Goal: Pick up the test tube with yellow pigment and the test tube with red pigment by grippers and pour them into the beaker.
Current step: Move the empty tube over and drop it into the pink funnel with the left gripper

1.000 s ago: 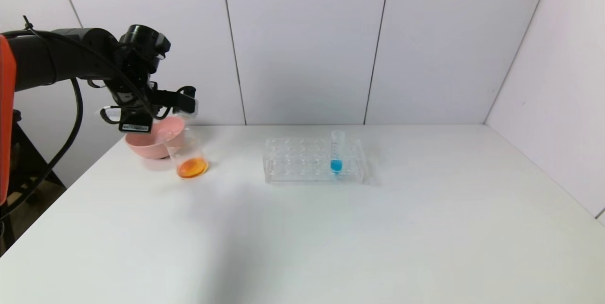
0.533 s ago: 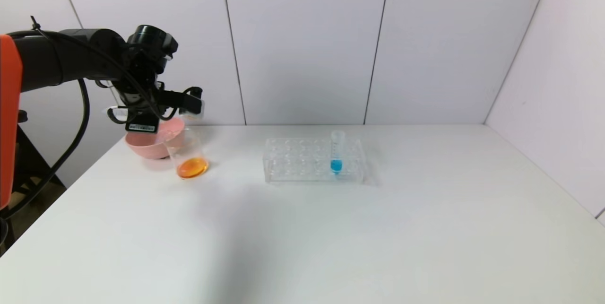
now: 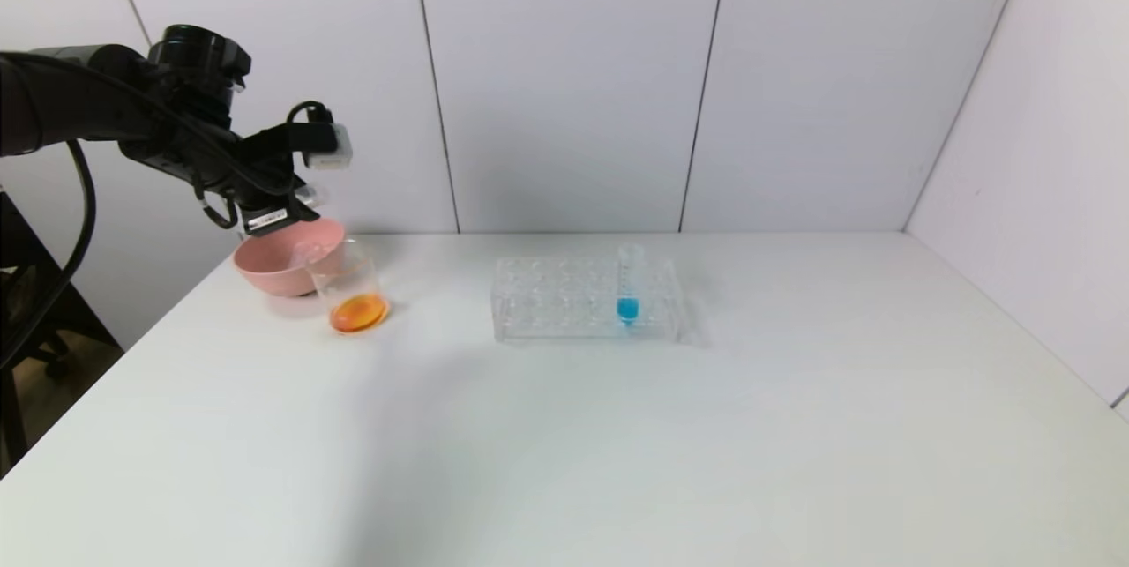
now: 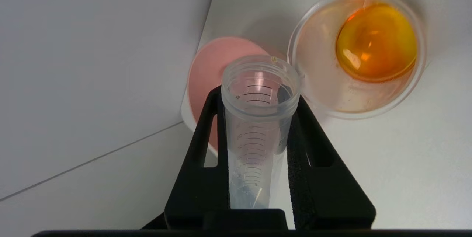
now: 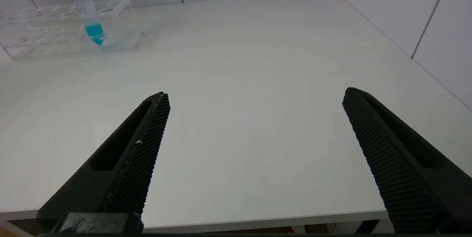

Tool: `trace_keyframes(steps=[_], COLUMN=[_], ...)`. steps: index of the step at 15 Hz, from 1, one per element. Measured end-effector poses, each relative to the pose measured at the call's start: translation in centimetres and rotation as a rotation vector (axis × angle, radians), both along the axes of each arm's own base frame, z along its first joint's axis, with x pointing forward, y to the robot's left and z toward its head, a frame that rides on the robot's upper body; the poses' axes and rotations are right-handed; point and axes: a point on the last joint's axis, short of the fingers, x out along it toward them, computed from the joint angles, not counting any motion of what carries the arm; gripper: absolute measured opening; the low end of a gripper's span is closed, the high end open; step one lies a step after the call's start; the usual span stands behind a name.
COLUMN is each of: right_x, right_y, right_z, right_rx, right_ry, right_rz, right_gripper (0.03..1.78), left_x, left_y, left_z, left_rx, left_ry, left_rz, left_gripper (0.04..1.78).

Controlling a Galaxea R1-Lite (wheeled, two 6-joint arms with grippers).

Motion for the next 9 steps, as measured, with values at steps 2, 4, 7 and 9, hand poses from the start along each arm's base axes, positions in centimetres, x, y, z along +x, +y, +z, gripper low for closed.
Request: trace_keyframes(steps=[2,4,7,9], right_x=[0.0,0.0,0.0,0.0], right_y=[0.0,0.0,0.0,0.0], right_z=[0.0,0.0,0.0,0.0], right_rx=[0.0,0.0,-0.001,0.0], right_ry=[0.0,0.0,0.0,0.0], right_rz=[0.0,0.0,0.0,0.0], right_gripper=[1.71,1.71,1.71,1.71], left_x=[-0.2,0.0,1.0,1.5], left_y=[1.1,1.8,2.3,2.7], left_z=[0.4,1.1,2.2,3.0], left_rx=[-0.208,-0.372,-0.622,-0.791], left_ry=[0.0,-0.037,-0.169,-0.33], left_rz=[-0.015,0.007,0.176,0.362], left_gripper=[0.45,0.45,0.45,0.45])
